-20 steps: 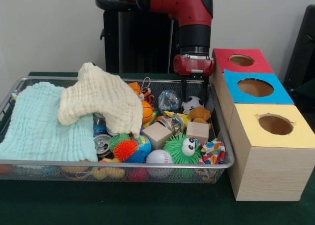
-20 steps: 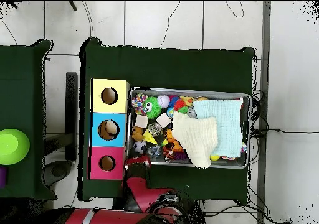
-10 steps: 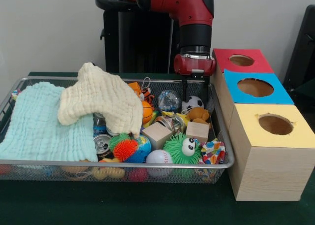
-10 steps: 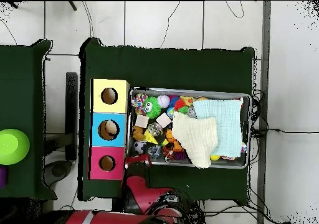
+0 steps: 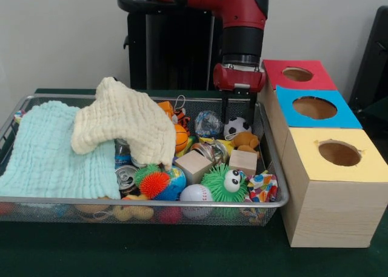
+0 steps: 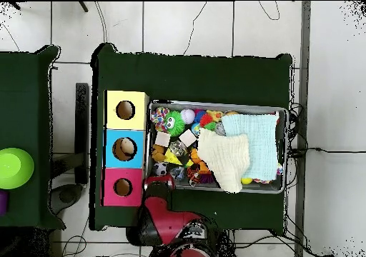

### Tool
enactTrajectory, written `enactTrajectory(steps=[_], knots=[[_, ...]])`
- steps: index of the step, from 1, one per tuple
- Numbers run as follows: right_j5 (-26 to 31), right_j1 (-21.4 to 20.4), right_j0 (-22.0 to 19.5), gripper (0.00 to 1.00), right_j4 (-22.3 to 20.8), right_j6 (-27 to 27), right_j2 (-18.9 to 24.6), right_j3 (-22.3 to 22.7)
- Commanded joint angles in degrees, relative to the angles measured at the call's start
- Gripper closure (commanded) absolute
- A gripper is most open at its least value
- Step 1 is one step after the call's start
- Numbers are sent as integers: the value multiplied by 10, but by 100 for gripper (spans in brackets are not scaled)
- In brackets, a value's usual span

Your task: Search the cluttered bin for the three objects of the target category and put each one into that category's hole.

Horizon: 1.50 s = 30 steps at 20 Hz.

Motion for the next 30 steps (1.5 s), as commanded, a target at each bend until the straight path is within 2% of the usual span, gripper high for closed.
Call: enactTrajectory(steps=[1, 8, 15, 20, 25, 30], knots=[[38, -17, 10, 0, 48, 129, 51, -44], [-14, 36, -8, 0, 25, 150, 72, -72], [-56, 84, -8, 0, 26, 152, 77, -106], [-72, 83, -9, 0, 19, 144, 76, -107], [-107, 109, -10, 0, 16, 146, 78, -118], [-101, 93, -11, 0, 15, 149, 88, -113]])
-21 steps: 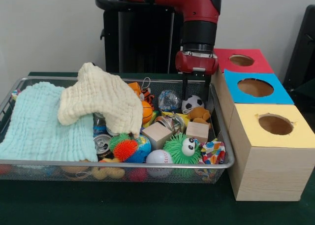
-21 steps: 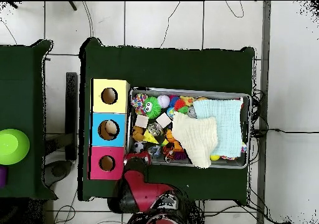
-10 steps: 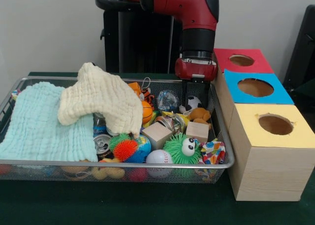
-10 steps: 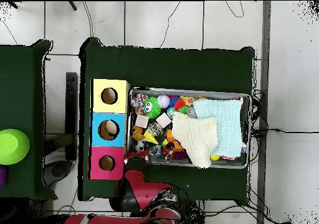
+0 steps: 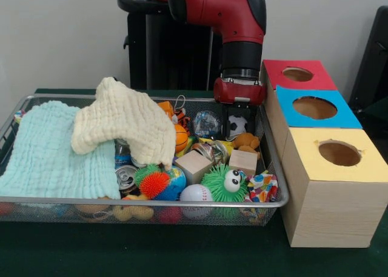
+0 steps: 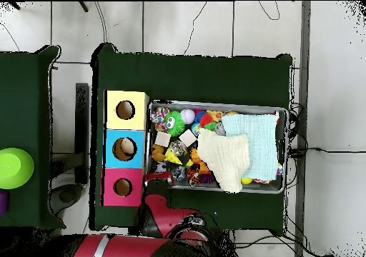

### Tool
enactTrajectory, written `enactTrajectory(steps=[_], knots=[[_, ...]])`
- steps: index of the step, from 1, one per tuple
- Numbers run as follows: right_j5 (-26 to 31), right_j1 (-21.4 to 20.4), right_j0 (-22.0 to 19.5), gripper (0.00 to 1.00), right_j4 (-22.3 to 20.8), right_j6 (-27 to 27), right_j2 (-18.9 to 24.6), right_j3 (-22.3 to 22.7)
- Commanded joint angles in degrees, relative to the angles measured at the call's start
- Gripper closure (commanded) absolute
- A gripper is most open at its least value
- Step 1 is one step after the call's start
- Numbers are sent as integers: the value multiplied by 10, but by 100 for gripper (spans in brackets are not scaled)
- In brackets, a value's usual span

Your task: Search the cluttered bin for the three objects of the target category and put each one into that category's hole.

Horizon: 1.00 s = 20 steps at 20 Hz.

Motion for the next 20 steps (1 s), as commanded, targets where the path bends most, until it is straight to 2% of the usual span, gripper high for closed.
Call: enactTrajectory(steps=[1, 5, 14, 20], knots=[[-26, 24, -8, 0, 5, 151, 83, -85], [-33, 15, -10, 0, 2, 158, 88, -83], [-48, 20, -14, 0, 1, 168, 97, -88], [-62, 37, -15, 0, 0, 171, 101, -98]])
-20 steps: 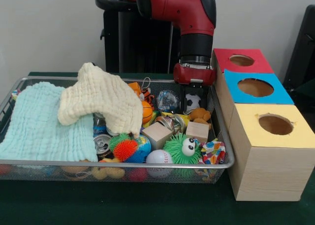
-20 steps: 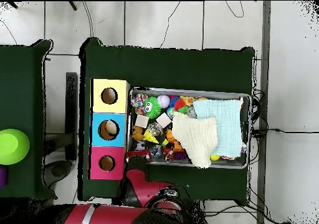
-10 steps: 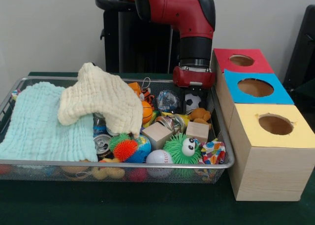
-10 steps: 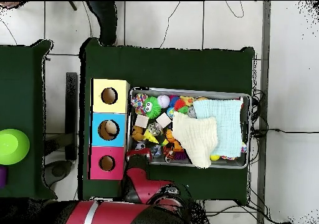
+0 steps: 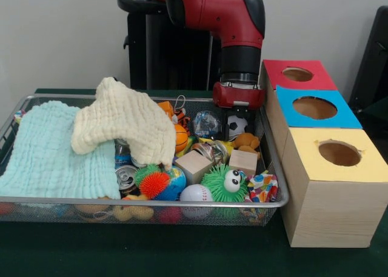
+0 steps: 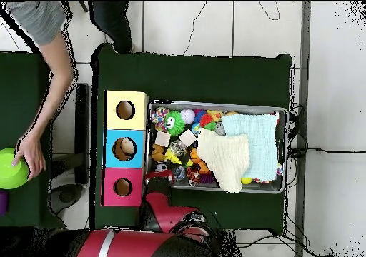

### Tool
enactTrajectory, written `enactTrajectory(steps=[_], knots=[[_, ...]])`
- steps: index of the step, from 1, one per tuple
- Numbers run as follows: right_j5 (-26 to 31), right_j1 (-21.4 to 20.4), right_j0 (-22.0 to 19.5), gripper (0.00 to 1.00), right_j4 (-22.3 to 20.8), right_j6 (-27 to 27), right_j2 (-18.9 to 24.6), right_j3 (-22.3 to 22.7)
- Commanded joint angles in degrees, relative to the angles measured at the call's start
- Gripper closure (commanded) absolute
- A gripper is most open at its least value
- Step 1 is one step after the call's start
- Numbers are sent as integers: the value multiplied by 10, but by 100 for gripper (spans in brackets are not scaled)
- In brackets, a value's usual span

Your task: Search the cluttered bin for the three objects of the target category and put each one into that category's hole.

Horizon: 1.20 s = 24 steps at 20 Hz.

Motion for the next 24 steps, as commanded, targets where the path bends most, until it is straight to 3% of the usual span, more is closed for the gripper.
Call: enactTrajectory(steps=[1, 24], knots=[[-66, 31, -7, 0, 0, 172, 98, -92], [-32, 27, -11, 0, -30, 170, 144, -108]])
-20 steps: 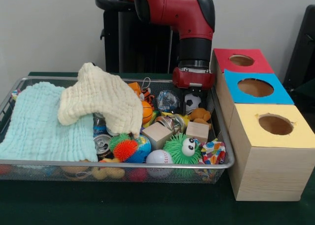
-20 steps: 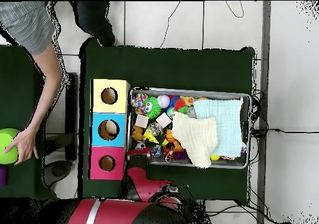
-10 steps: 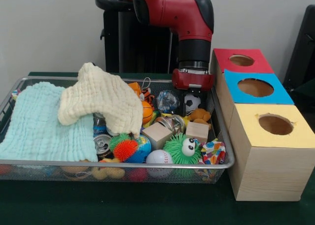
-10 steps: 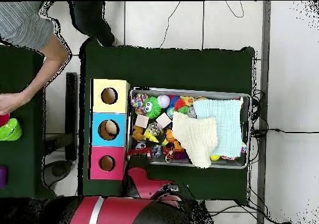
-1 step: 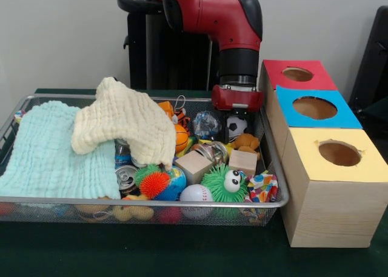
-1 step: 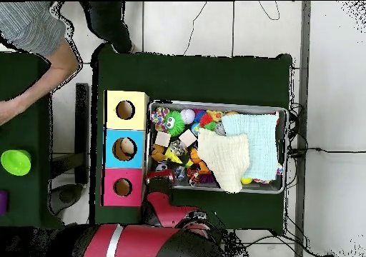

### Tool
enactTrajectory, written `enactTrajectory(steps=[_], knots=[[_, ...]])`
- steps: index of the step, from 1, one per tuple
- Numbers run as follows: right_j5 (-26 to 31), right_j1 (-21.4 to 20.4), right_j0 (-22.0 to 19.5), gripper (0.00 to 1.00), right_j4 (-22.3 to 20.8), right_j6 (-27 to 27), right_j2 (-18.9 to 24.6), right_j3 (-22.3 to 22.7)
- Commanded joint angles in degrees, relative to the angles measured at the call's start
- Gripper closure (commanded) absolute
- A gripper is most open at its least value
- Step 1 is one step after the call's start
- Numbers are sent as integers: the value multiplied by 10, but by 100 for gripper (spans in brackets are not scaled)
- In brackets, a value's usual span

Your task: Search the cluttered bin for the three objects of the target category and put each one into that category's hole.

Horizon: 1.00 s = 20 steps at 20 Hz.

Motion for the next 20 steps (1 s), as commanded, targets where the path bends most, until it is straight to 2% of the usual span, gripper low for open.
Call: enactTrajectory(steps=[1, 2, 14, 20], knots=[[-10, 14, 2, 0, -18, 168, 137, -103], [-8, 14, 2, 100, -17, 168, 137, -102], [-10, 13, -1, 100, -14, 166, 136, -100], [53, -31, -9, 100, -10, 152, 135, -77]])
